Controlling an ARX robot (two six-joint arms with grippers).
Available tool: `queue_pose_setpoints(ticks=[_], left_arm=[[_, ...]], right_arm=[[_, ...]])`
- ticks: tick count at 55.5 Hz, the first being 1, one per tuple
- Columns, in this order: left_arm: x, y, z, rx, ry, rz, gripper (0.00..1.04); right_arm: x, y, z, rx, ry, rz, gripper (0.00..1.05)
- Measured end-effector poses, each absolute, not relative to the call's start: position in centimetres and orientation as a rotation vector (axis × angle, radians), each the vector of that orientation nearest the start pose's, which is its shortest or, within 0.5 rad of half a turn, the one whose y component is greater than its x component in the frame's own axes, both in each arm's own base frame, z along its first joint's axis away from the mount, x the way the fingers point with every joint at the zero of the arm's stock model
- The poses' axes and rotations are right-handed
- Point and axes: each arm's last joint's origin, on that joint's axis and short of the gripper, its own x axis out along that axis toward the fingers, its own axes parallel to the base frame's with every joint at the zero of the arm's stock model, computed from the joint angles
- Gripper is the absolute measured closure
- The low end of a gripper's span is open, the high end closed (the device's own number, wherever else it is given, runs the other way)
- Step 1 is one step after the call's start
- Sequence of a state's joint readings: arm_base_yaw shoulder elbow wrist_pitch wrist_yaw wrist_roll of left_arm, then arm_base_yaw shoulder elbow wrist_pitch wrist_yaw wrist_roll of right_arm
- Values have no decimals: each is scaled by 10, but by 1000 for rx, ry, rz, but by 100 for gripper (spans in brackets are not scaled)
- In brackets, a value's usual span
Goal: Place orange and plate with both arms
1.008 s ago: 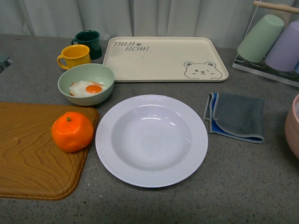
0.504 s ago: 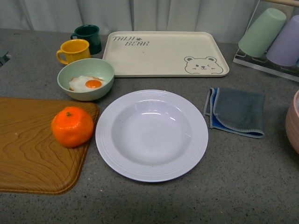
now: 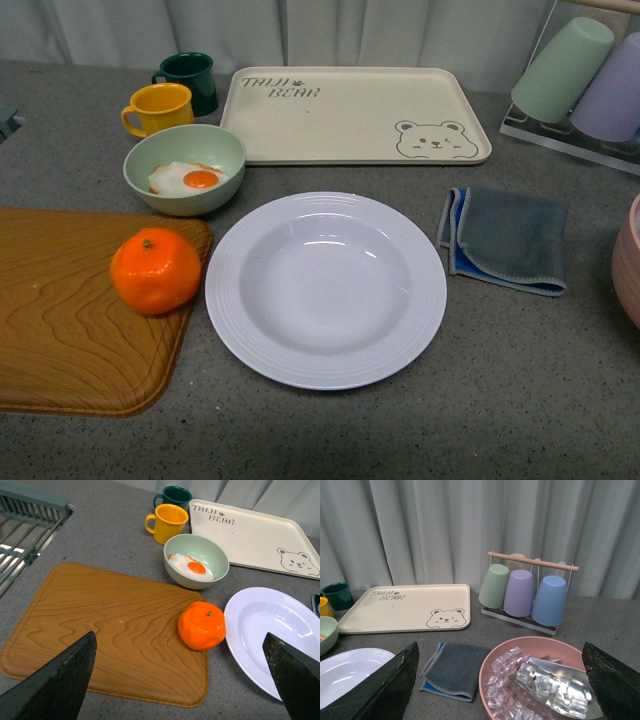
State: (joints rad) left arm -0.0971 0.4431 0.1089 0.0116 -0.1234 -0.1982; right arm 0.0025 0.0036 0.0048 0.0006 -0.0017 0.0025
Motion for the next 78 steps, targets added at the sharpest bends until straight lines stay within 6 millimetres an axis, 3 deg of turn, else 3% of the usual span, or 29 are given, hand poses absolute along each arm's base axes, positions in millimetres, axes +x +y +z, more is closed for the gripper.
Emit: queue_pose_setpoints(ticks=[13, 24, 35, 50, 62, 71, 78], left_arm=[[177, -22, 159, -195, 444, -29, 7], [230, -37, 131, -183, 649, -72, 7], [268, -48, 106, -203, 766, -79, 7], [296, -56, 88, -239, 840, -118, 7], [307, -58, 80, -243, 890, -109, 7], [310, -58, 76, -214, 907, -90, 36], [310, -58, 78, -216, 908, -90, 47]], right_arm=[[98, 0, 165, 2, -2, 4, 9], [98, 0, 165, 3, -2, 4, 9], [98, 0, 165, 3, -2, 4, 9], [98, 0, 165, 2, -2, 4, 9], [98, 0, 165, 3, -2, 4, 9], [98, 0, 165, 2, -2, 4, 9], [98, 0, 165, 3, -2, 4, 9]])
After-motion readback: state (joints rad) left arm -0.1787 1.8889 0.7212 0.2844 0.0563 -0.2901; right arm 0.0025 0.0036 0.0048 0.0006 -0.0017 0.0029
